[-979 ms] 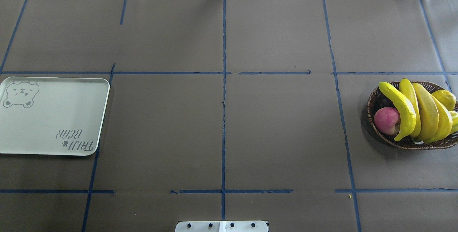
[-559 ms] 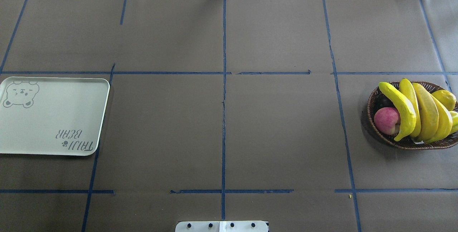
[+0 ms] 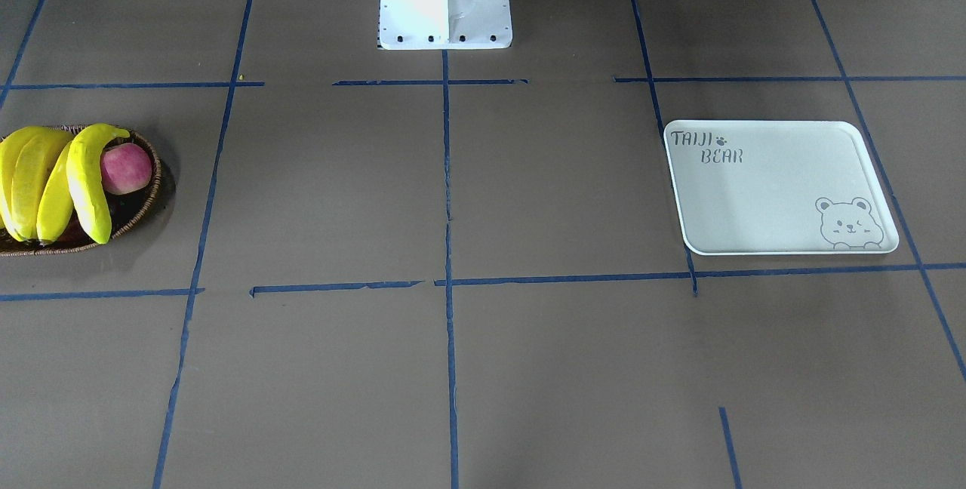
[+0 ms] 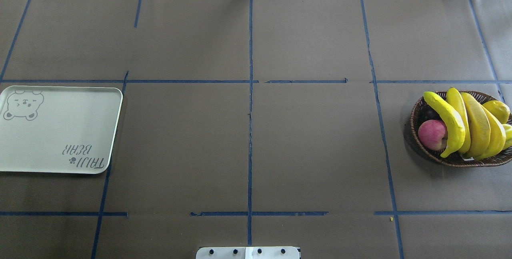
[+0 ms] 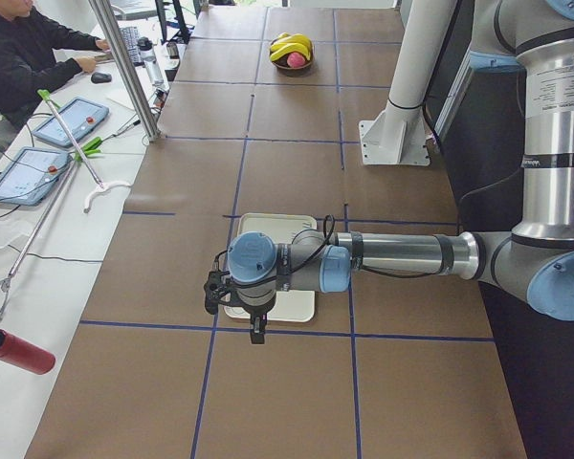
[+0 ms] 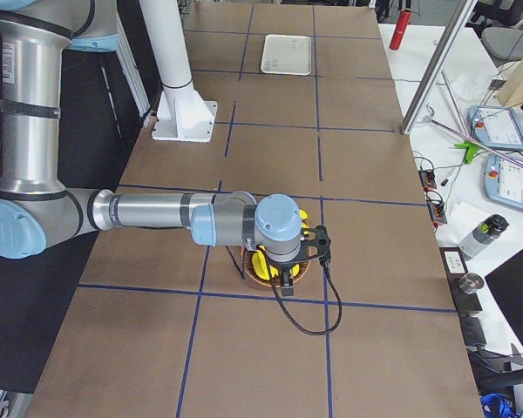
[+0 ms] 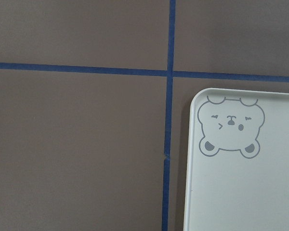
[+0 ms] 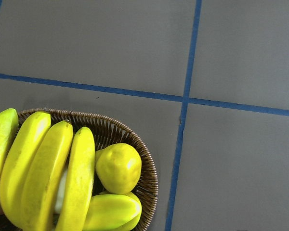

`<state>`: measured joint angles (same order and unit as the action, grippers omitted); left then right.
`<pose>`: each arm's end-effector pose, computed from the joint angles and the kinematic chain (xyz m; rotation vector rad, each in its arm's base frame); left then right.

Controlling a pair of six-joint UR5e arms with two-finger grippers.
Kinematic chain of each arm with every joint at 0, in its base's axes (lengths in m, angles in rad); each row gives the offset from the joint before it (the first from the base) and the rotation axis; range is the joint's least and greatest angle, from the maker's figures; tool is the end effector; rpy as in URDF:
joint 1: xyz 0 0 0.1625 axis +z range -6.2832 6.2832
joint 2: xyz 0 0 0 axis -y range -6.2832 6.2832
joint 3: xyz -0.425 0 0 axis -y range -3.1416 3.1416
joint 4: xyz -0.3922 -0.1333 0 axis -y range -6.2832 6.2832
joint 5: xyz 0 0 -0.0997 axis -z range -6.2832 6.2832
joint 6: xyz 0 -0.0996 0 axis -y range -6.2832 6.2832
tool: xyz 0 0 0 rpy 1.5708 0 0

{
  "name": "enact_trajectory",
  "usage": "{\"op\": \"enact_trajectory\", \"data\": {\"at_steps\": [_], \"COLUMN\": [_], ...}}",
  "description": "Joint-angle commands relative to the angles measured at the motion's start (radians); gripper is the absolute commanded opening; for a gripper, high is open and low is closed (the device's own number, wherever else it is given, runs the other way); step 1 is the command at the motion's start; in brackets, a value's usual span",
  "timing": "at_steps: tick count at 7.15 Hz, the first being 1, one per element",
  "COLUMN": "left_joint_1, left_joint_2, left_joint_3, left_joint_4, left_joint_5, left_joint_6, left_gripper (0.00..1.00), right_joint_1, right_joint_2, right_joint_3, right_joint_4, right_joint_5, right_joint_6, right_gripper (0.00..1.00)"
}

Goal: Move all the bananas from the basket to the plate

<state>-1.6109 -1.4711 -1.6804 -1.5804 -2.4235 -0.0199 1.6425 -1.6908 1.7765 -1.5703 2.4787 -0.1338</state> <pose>-0.0763 -0.4481 0.6451 0.0269 0.8525 -0.0480 0.0865 -0.4394 0.6034 0.1729 -0.8946 -0.0969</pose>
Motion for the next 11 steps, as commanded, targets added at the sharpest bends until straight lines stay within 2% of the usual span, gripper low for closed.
{"op": "enact_trajectory", "data": {"at_steps": [1, 2, 3, 4, 5, 6, 7, 8, 10, 11], "left_joint_1": [-0.001, -0.001, -0.001, -0.001, -0.001, -0.001, -0.001, -0.001, -0.001, 0.0], "left_joint_2": [0.002, 0.003, 0.003, 0.003, 0.003, 0.003, 0.002, 0.002, 0.002, 0.0], "left_joint_3": [-0.002, -0.002, -0.002, -0.001, -0.001, -0.001, -0.001, -0.001, -0.002, 0.001], "left_joint_4": [-0.001, -0.001, -0.003, -0.003, -0.003, -0.003, -0.003, -0.003, -0.003, -0.003], "left_joint_5": [-0.002, -0.002, -0.003, -0.002, -0.002, -0.002, -0.002, -0.002, -0.005, -0.005], "left_joint_6": [0.0, 0.0, 0.0, 0.0, 0.0, 0.0, 0.0, 0.0, 0.0, 0.0], "left_gripper": [1.0, 1.0, 1.0, 1.0, 1.0, 1.0, 1.0, 1.0, 1.0, 1.0], "right_joint_1": [-0.035, -0.077, -0.129, -0.183, -0.235, -0.301, -0.366, -0.412, -0.476, -0.522], "right_joint_2": [-0.015, -0.015, -0.013, -0.013, -0.017, -0.018, -0.055, -0.085, -0.087, -0.087], "right_joint_3": [0.01, 0.08, 0.153, 0.182, 0.192, 0.186, 0.184, 0.178, 0.178, 0.178], "right_joint_4": [0.006, 0.007, 0.007, 0.009, 0.101, 0.245, 0.395, 0.499, 0.549, 0.549], "right_joint_5": [0.116, 0.105, 0.051, 0.036, 0.039, 0.014, -0.036, -0.065, -0.075, -0.124], "right_joint_6": [0.009, 0.104, 0.264, 0.393, 0.504, 0.705, 0.817, 0.886, 0.956, 0.962], "right_gripper": [1.0, 1.0, 1.0, 1.0, 0.99, 0.99, 1.0, 1.0, 1.0, 1.0]}}
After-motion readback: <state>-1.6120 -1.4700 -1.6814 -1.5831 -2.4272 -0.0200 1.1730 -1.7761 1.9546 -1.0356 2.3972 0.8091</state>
